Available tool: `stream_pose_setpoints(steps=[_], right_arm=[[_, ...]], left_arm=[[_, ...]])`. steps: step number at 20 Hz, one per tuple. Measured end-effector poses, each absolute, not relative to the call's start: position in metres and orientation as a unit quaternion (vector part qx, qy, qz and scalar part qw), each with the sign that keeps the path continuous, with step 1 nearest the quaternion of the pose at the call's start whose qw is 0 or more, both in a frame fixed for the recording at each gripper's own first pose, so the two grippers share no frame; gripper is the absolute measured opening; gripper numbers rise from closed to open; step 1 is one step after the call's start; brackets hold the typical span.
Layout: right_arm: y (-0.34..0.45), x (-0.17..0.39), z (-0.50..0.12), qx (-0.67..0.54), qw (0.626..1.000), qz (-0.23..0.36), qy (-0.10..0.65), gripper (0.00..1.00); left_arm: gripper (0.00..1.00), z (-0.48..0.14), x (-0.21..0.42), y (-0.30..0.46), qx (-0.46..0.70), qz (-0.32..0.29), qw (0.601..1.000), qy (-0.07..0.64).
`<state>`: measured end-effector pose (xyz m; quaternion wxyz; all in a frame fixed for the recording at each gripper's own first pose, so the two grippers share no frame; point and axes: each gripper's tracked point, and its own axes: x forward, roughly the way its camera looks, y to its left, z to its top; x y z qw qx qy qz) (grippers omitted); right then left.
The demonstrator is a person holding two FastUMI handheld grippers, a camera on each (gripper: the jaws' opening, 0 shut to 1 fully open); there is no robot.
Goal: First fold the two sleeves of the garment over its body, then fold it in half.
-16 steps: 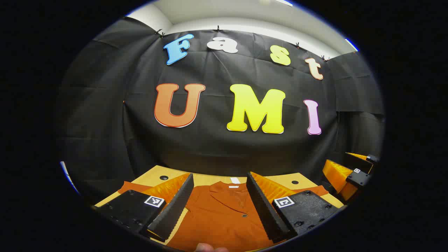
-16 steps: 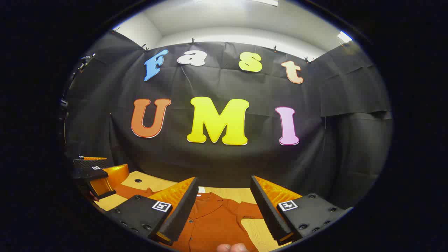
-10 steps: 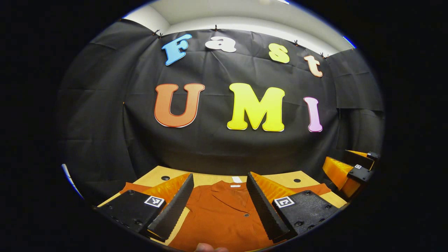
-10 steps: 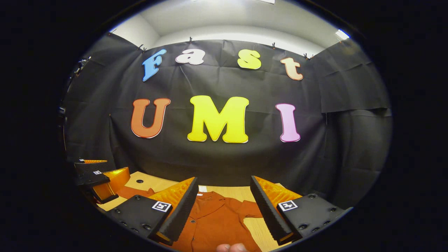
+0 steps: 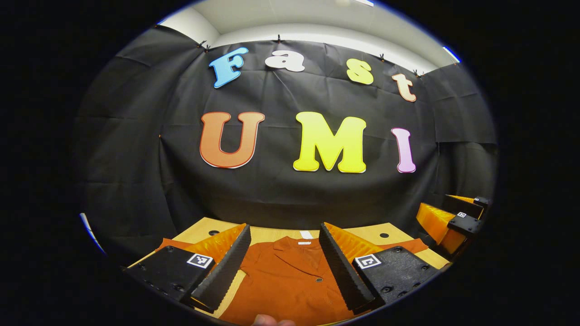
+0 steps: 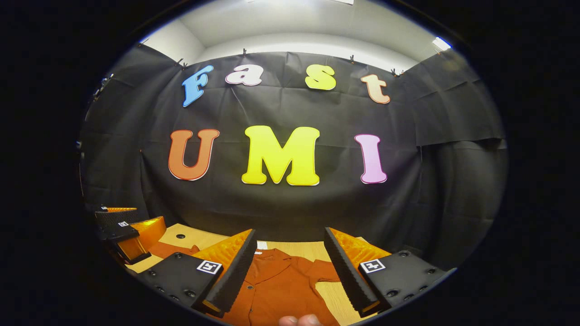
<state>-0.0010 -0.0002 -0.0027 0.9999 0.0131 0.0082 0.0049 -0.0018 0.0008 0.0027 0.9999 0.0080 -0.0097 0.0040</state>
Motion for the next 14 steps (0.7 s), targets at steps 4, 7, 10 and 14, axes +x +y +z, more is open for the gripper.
stream_pose_setpoints(steps=[4,7,10,14], right_arm=[[0.0055,-0.0005,-0.0033,0.01,1.0,0.01,0.008,0.94],[0.0063,0.0021,-0.0053,0.012,1.0,0.009,0.008,0.94],[0.0064,0.0041,-0.0077,0.014,1.0,0.008,0.011,0.94],[0.0057,0.0086,-0.0111,0.017,1.0,0.008,0.018,0.94]], left_arm=[[0.98,0.0022,-0.002,0.0036,0.013,0.003,1.0,-0.01],[0.98,-0.0001,0.0003,0.005,0.016,0.002,1.0,-0.009],[0.98,0.0,0.0012,0.0053,0.016,0.001,1.0,-0.01],[0.98,-0.0017,0.0028,0.0043,0.019,0.0,1.0,-0.008]])
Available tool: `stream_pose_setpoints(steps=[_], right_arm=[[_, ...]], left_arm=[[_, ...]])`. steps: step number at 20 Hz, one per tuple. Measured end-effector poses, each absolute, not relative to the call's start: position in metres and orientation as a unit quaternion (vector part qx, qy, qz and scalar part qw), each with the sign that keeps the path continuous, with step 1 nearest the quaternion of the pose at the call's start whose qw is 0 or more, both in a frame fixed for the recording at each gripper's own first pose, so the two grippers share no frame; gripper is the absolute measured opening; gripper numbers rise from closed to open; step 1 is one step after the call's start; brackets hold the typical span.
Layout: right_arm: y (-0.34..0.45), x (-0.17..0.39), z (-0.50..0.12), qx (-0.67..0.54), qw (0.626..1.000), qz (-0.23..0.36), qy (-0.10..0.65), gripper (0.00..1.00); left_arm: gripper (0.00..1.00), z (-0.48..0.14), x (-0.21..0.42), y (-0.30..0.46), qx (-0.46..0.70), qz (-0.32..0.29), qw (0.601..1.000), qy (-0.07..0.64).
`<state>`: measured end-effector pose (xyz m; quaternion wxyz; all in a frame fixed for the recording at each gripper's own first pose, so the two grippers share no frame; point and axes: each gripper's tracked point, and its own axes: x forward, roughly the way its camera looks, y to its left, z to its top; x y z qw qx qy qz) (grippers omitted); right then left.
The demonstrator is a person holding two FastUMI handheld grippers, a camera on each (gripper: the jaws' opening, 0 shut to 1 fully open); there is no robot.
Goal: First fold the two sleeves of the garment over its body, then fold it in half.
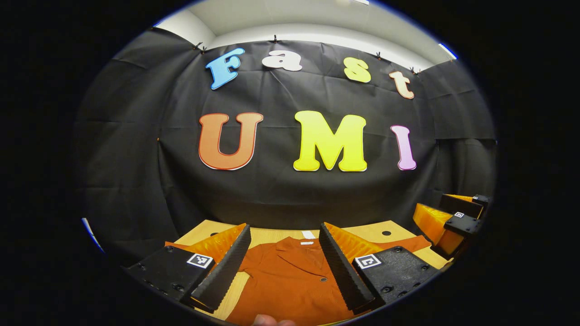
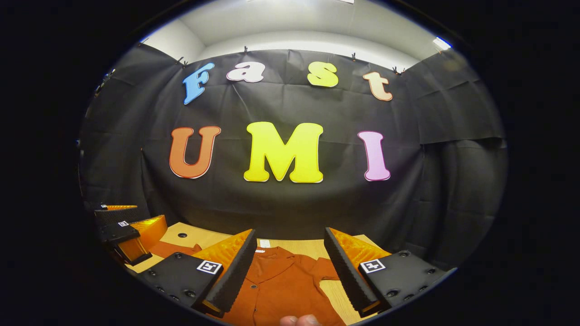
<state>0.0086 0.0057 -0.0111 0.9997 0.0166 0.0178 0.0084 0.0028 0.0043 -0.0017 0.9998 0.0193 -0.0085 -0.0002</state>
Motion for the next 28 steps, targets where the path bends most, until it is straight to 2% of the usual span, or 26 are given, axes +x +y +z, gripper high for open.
stream_pose_setpoints(steps=[28], right_arm=[[-0.009,0.01,-0.009,0.005,1.0,0.005,0.013,0.94]], left_arm=[[0.98,0.0,0.005,-0.005,0.027,0.003,1.0,-0.012]])
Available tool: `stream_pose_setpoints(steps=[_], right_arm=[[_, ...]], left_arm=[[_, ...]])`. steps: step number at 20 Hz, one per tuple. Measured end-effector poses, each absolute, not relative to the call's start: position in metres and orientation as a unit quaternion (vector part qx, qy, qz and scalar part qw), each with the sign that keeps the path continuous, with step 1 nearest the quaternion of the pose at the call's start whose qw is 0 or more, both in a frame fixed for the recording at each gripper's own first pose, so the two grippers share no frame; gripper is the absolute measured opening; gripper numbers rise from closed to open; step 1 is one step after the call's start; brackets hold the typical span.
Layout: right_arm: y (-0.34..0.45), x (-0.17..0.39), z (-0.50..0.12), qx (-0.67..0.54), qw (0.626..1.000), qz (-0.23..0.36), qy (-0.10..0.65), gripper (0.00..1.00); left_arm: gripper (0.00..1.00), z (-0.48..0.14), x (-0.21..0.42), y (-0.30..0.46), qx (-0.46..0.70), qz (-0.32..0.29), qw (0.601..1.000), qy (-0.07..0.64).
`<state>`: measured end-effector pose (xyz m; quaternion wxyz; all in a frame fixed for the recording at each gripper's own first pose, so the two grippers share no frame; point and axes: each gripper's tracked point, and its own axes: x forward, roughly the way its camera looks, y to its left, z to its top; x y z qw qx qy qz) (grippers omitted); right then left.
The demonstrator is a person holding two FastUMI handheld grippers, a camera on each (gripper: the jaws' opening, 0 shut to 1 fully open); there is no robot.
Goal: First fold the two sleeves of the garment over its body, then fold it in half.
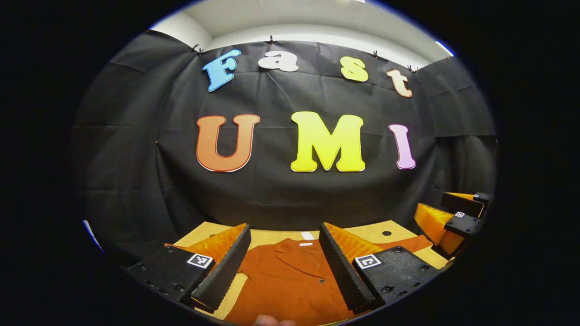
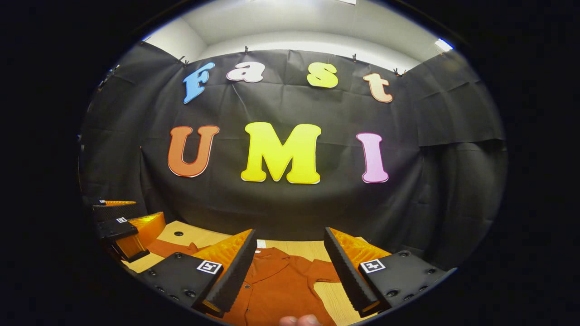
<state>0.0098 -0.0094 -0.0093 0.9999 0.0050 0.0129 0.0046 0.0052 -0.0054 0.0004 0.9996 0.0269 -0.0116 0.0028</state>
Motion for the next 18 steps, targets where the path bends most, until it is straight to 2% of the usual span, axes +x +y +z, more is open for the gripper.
stream_pose_setpoints(steps=[2,5,6,7,18], right_arm=[[-0.012,0.01,-0.01,0.004,1.0,0.004,0.014,0.94],[-0.016,0.009,-0.01,0.01,1.0,0.001,0.015,0.94],[-0.017,0.01,-0.01,0.011,1.0,0.001,0.016,0.94],[-0.017,0.01,-0.012,0.012,1.0,0.0,0.017,0.94],[-0.025,0.016,-0.018,0.019,0.999,-0.002,0.027,0.94]], left_arm=[[1.0,0.0,0.005,-0.006,0.027,0.003,1.0,-0.011],[0.98,0.0,0.005,-0.005,0.027,0.005,1.0,-0.012],[1.0,0.001,0.005,-0.005,0.027,0.005,1.0,-0.012],[0.98,0.0,0.005,-0.006,0.027,0.006,1.0,-0.013],[0.98,-0.002,0.006,-0.01,0.029,0.008,0.999,-0.013]])
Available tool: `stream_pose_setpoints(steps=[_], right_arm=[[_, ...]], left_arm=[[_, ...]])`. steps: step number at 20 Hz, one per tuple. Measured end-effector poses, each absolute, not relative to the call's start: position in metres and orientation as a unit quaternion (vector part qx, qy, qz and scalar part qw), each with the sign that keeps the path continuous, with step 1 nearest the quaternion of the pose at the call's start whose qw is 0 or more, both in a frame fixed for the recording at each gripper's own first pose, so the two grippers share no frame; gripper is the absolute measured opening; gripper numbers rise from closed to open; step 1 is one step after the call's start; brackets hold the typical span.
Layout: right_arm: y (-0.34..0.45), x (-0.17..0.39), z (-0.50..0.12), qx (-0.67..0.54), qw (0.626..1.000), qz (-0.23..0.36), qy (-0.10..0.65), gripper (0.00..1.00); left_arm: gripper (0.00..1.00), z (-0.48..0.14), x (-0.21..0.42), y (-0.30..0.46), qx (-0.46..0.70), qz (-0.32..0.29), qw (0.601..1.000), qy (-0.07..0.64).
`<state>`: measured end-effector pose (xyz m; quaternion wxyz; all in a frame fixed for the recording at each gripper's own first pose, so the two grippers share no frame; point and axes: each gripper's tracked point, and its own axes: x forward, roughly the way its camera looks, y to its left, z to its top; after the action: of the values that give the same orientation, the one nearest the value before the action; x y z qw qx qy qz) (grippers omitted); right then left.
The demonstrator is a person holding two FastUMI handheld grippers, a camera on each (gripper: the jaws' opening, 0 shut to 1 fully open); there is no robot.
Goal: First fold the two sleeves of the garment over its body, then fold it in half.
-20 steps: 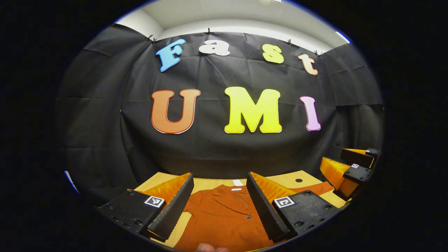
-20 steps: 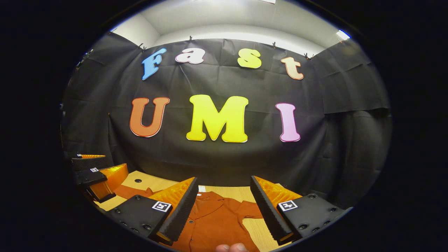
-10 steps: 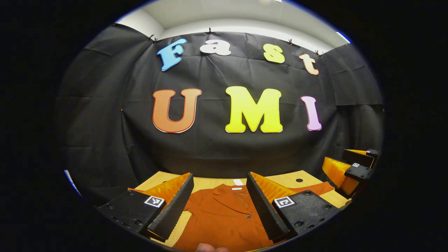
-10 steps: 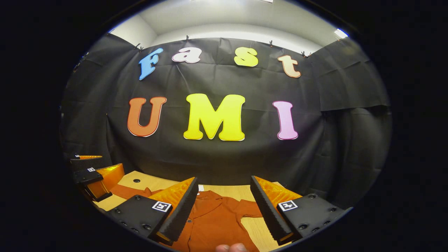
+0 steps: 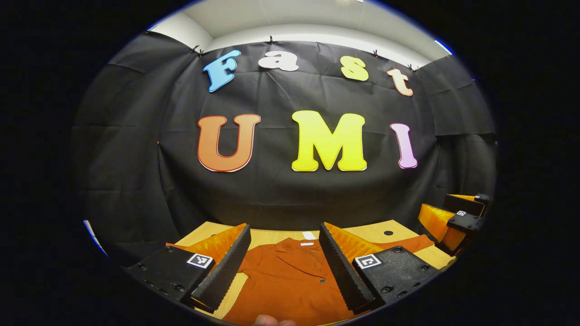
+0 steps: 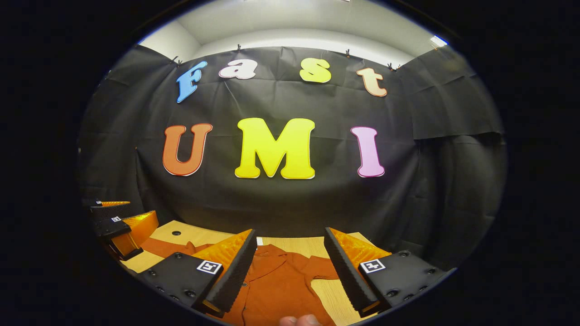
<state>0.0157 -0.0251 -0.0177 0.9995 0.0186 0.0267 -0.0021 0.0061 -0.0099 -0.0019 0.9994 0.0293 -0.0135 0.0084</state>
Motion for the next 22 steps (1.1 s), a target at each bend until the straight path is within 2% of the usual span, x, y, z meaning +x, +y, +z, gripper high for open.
stream_pose_setpoints(steps=[3,4,12,18,22], right_arm=[[-0.027,0.018,-0.02,0.017,0.999,0.001,0.029,0.94],[-0.029,0.019,-0.02,0.017,0.999,0.001,0.029,0.94],[-0.067,0.034,-0.041,0.024,0.998,-0.009,0.062,0.93],[-0.16,0.059,-0.051,0.022,0.995,-0.042,0.082,0.94],[-0.228,0.082,-0.064,0.033,0.993,-0.037,0.102,0.95]], left_arm=[[1.0,-0.002,0.01,-0.015,0.03,0.007,0.999,-0.013],[0.98,-0.002,0.011,-0.018,0.031,0.006,0.999,-0.013],[0.98,-0.016,0.026,-0.048,0.043,-0.002,0.999,0.009],[0.98,-0.036,0.045,-0.1,0.049,-0.027,0.997,0.044],[0.98,-0.048,0.057,-0.144,0.045,-0.057,0.995,0.07]])
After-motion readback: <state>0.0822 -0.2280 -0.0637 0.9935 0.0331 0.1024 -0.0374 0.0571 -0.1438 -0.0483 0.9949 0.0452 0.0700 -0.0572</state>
